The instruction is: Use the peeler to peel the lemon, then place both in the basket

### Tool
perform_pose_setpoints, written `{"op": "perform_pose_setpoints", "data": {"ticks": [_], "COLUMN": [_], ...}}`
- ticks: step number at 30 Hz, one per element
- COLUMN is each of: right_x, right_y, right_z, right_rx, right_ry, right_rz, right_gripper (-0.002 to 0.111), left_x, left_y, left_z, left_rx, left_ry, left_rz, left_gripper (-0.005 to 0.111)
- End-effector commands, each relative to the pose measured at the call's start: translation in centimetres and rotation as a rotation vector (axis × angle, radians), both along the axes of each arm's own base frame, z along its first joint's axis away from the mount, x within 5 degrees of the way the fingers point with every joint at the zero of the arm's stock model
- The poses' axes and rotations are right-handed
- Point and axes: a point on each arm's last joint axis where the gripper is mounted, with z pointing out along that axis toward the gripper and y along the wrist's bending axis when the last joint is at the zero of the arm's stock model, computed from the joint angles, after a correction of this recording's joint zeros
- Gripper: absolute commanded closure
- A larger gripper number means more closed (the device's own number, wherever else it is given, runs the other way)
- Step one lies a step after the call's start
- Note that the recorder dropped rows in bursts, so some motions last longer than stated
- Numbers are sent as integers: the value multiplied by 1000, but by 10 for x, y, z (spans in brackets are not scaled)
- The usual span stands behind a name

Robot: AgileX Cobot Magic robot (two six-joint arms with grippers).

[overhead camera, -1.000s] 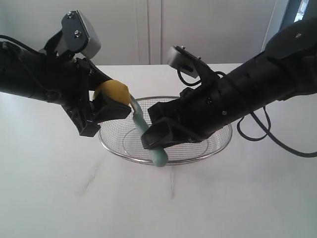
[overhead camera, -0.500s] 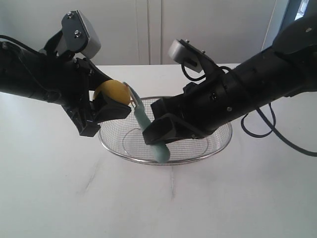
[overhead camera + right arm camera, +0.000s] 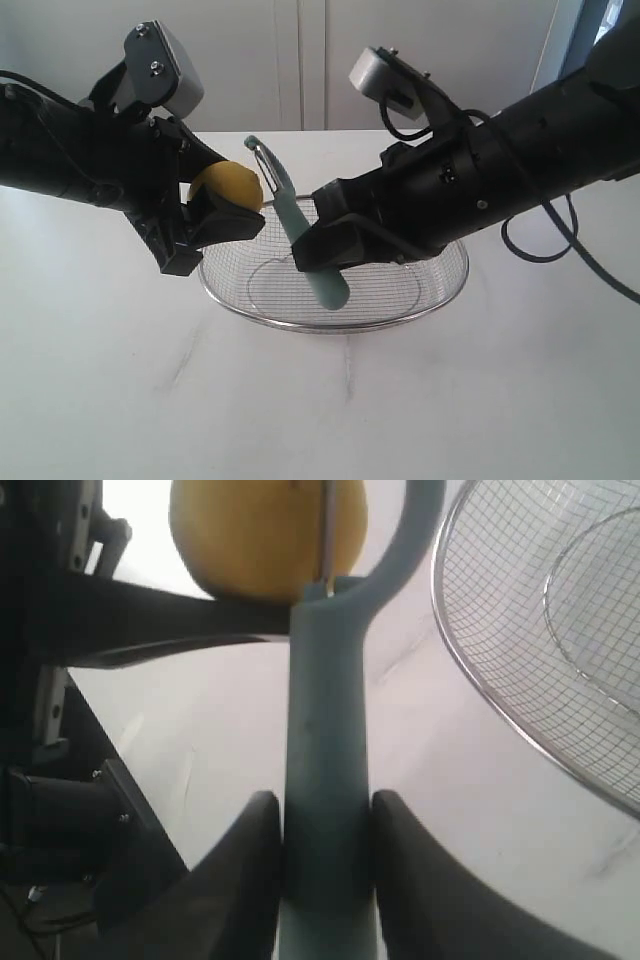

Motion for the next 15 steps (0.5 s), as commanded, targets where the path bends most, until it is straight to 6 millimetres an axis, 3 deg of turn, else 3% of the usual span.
{"op": "perform_pose_setpoints", "data": {"ticks": [1, 9, 15], "right_x": [-6, -28, -22], "right_y": [-6, -28, -63], "right_z": [16, 46, 55], "right_rx": [23, -76, -208], "right_ry": [-60, -257, -331], "right_rz": [-7, -38, -221], "right_gripper": [108, 108, 108], "left_x": [-2, -2, -4], "left_y": [-2, -2, -3], "left_z": [2, 2, 2], "left_rx": [-29, -29, -29], "left_ry": [20, 20, 28], "left_rz": [-3, -3, -15], "left_gripper": [107, 107, 107]}}
